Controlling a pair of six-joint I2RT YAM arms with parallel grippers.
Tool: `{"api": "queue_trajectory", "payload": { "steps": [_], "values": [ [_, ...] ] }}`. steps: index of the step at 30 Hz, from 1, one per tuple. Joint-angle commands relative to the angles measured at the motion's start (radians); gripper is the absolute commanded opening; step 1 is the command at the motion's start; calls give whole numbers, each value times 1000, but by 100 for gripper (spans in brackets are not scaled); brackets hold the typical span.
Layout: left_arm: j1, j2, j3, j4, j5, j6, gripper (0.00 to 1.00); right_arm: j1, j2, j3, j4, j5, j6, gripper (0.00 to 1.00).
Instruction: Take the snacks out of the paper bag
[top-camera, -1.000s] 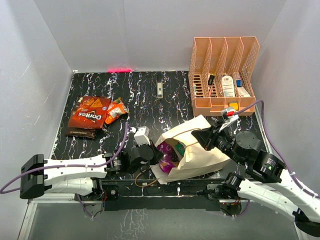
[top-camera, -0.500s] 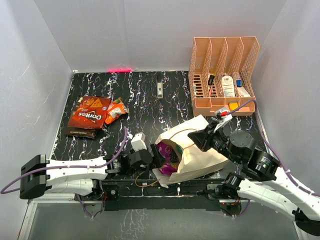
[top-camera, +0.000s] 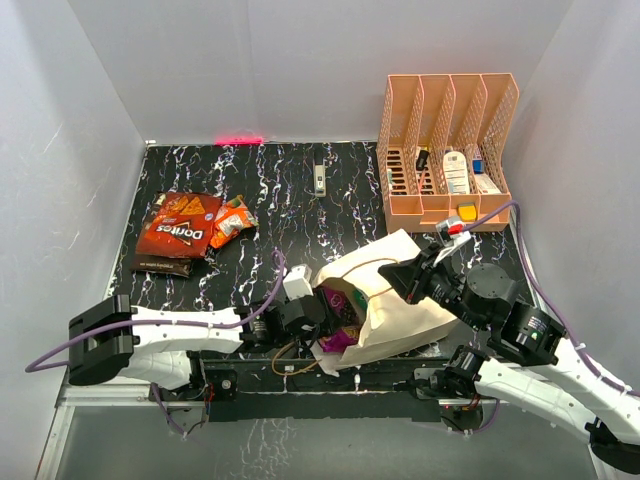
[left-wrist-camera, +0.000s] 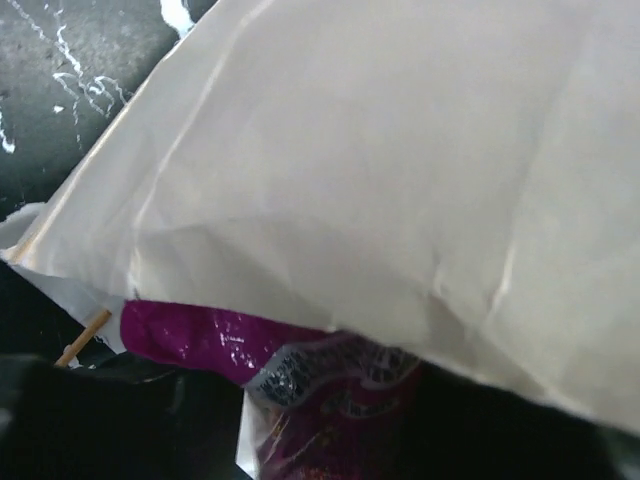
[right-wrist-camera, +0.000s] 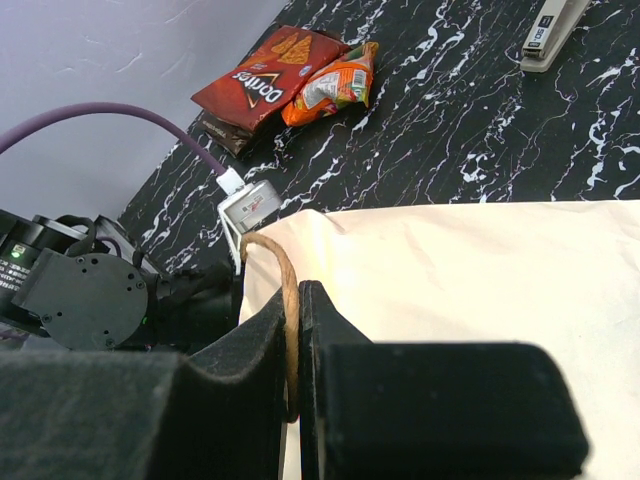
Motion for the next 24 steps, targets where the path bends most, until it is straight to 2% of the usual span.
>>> {"api": "queue_trajectory", "payload": {
  "steps": [1,4,10,16,24],
  "values": [
    [9,-47,38,-23,-12,30,33,-1,-21,-6,49,18,-1,7],
    [15,-129,23,-66,-16,26,18,-2,-29,-5,39,32,-6,7],
    [20,-346,15,-197,-8,37,0,-1,-47,-12,29,60,-11,7],
    [23,-487,92,-312,54,162,0,-1,-44,-25,32,75,-6,7],
    [23,-539,312,-524,105,385,0,-2,-37,-29,21,103,-3,7]
  ]
}}
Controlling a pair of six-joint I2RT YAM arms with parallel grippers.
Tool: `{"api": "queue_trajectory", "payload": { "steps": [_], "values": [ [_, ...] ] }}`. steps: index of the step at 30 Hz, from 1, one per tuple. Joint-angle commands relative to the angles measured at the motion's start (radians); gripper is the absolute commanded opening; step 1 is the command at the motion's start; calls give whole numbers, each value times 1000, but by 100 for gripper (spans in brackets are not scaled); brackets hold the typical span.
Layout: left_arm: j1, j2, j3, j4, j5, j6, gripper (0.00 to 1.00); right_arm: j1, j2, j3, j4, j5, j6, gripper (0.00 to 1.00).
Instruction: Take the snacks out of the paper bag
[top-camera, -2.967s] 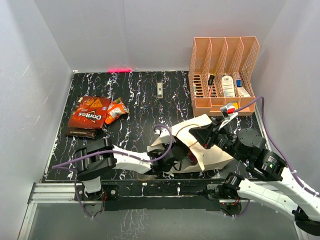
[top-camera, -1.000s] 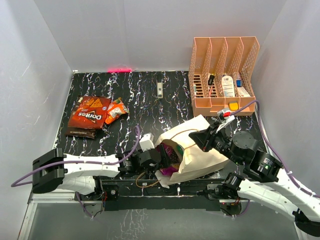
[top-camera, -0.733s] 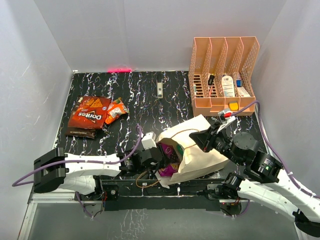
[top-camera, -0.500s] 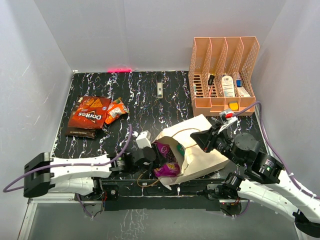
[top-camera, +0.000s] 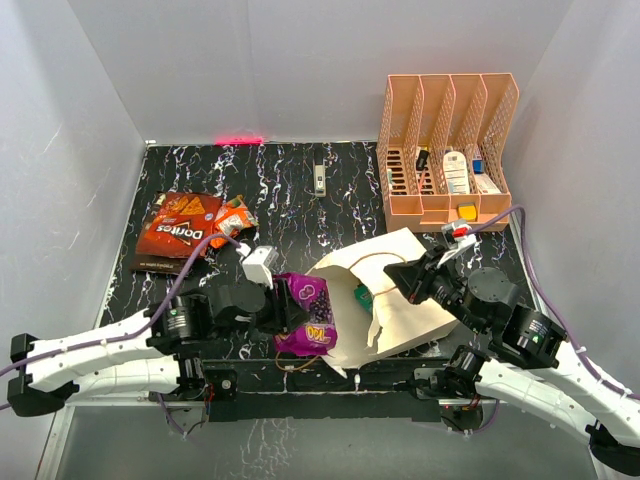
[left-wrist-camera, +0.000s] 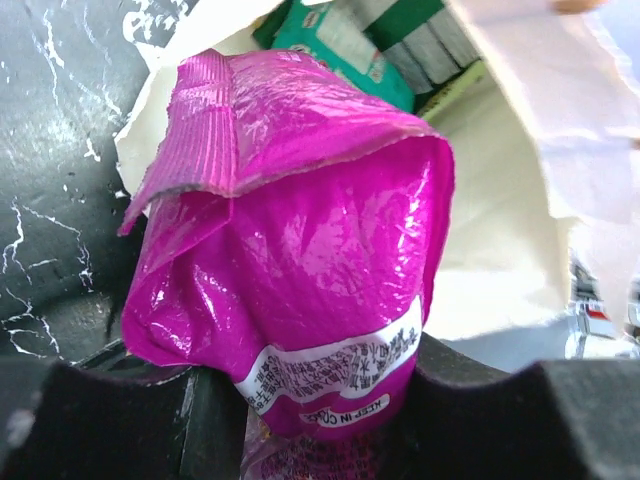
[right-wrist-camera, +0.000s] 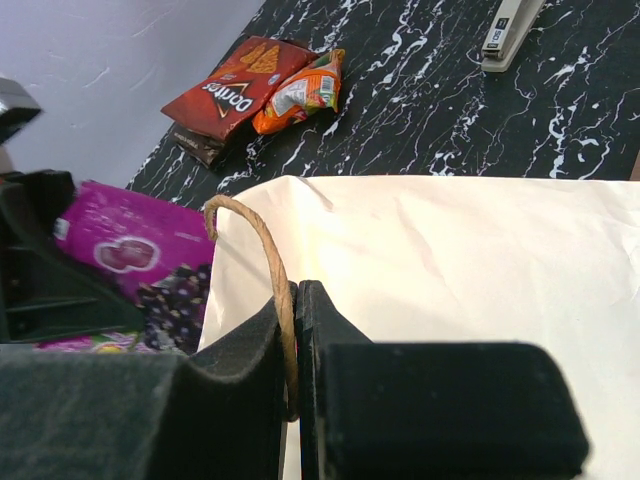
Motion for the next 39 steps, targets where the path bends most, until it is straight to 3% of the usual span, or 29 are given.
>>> {"api": "queue_trajectory", "payload": {
  "steps": [1,8,13,16,21,26,29,32,39],
  "values": [
    [5,-66,183,-81,21,170,0,-1,-2,3,28,43,-3,7],
    [6,-62,518,-326,-68,415,0,-2,-25,16,5,84,-9,7],
    [5,-37,687,-366,-307,521,0,-1,-36,14,6,91,-10,7],
    [5,-32,612,-334,-563,475,0,-1,-41,3,7,88,-6,7],
    [7,-11,402,-164,-747,563,0,-2,-77,-21,5,82,11,7],
    [15,39,236,146,-832,844,0,-2,-110,-38,-3,95,9,7],
    [171,87,200,232,-707,924,0,-2,-110,-40,2,97,5,7],
    [480,158,229,215,-372,842,0,-1,-101,-34,13,89,-6,7],
    [962,438,480,160,37,688,0,-2,-78,-1,24,82,-25,7]
  ]
}}
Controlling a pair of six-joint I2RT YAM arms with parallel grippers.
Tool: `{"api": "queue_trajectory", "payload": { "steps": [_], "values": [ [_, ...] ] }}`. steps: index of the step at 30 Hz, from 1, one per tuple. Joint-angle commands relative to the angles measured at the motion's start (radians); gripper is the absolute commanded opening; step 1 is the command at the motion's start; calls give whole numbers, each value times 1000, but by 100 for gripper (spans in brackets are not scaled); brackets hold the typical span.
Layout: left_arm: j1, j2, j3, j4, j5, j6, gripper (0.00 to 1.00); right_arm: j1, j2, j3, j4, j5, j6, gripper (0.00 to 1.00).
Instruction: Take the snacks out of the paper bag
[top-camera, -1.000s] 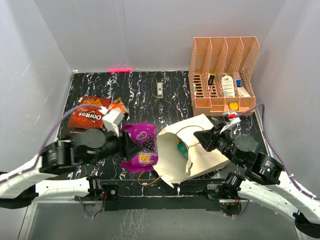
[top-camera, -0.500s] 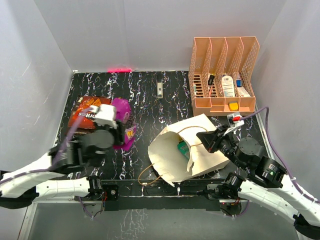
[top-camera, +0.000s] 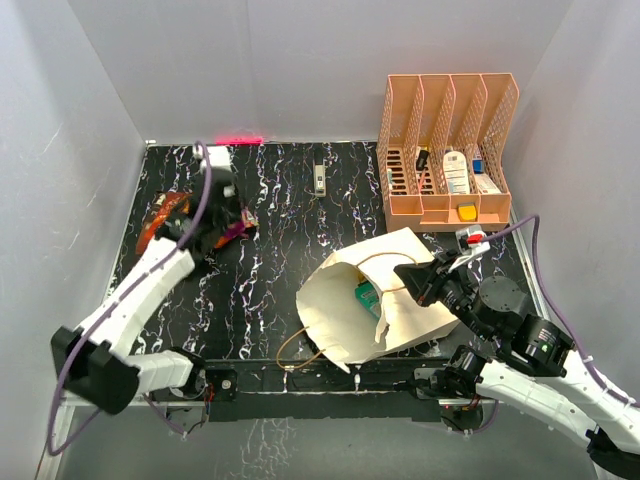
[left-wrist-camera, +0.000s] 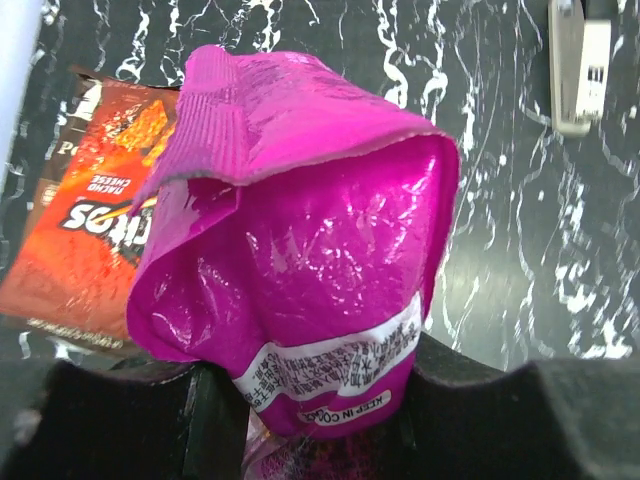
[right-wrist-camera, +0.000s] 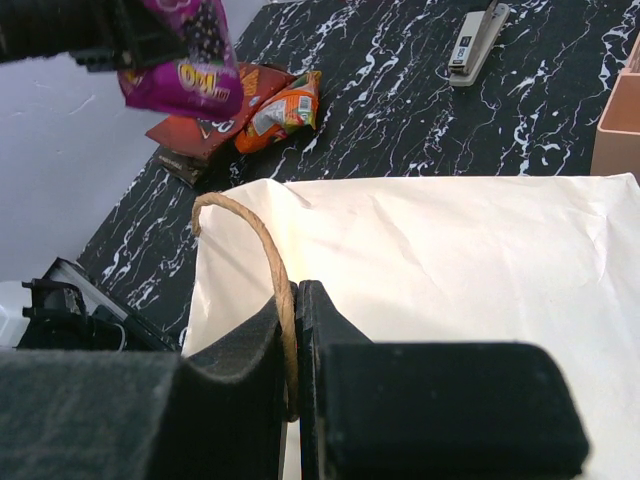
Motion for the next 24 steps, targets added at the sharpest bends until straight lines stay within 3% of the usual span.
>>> {"api": "queue_trajectory", "payload": {
  "steps": [1,5,10,16,20,24],
  "values": [
    [253,100,187,90,320,-137,0,-1,15,34,48,12,-27,7],
    [482,177,192,184,520,-324,0,-1,23,47,49,5,-29,7],
    [665,218,58,352,682,-508,0,-1,28,66,31,2,-25,7],
    [768,225,-148,623,722,-537,0,-1,35,74,22,8,-22,7],
    [855,285,-265,925,878,-602,0,-1,53,70,28,8,-20,7],
    [883,350,-316,980,888,-642,0,-1,68,63,50,-2,-15,7]
  ]
}}
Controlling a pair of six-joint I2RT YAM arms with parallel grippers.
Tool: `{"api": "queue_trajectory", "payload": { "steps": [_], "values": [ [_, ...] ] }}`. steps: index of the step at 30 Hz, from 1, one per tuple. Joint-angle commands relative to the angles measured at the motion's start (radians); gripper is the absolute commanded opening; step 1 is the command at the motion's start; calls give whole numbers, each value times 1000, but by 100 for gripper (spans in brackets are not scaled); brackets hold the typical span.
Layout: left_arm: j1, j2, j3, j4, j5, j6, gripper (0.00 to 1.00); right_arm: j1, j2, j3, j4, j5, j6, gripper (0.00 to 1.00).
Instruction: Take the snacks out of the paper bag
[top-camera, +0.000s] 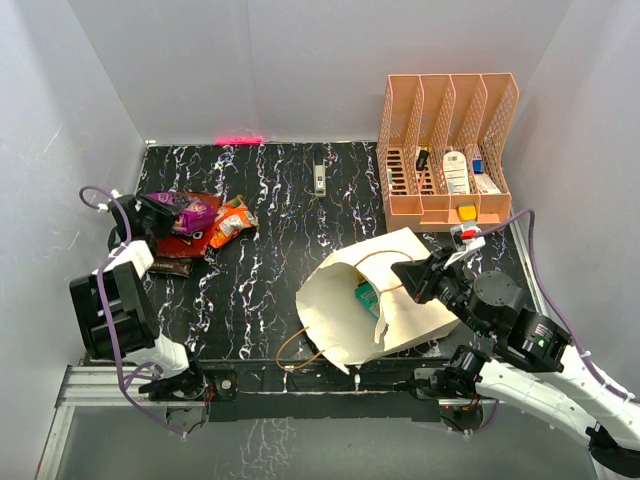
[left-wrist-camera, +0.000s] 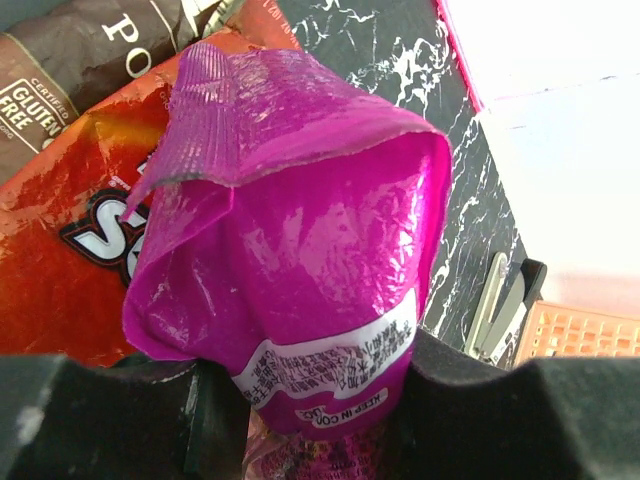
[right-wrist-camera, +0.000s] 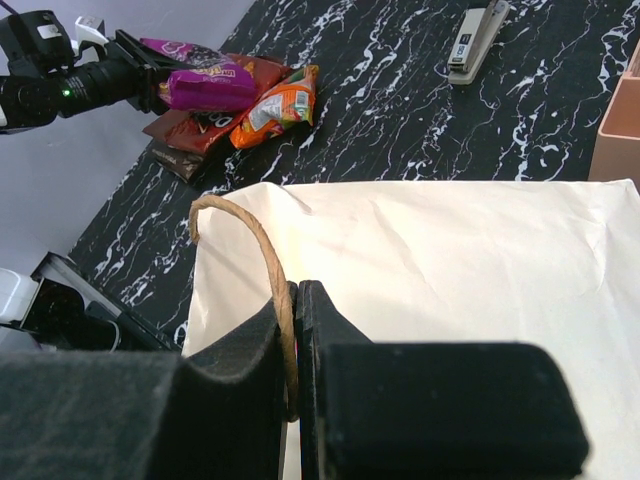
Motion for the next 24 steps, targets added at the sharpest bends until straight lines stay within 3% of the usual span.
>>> {"api": "queue_trajectory", "payload": {
  "steps": [1,5,7,11,15,18,20,24],
  "values": [
    [34,19,-20,284,100,-73,0,-1,17,30,56,-3,1,7],
    [39,29,-69,313,53,-82,0,-1,16,27,68,-13,4,7],
    [41,23,-60,277,50,-71,8,-1,11,29,62,-19,8,7],
    [42,-50,-45,173,11,-48,34,-1,-8,24,52,-16,15,7],
    [39,-137,22,-85,-80,5,64,-2,-31,23,48,-8,18,7],
    [38,-237,20,-199,-142,22,79,-1,-38,25,47,-2,11,7],
    [38,-295,9,-270,-174,17,85,-1,-38,30,41,1,5,7],
    [38,-421,-33,-402,-115,17,87,-1,-37,25,45,1,3,7]
  ]
}}
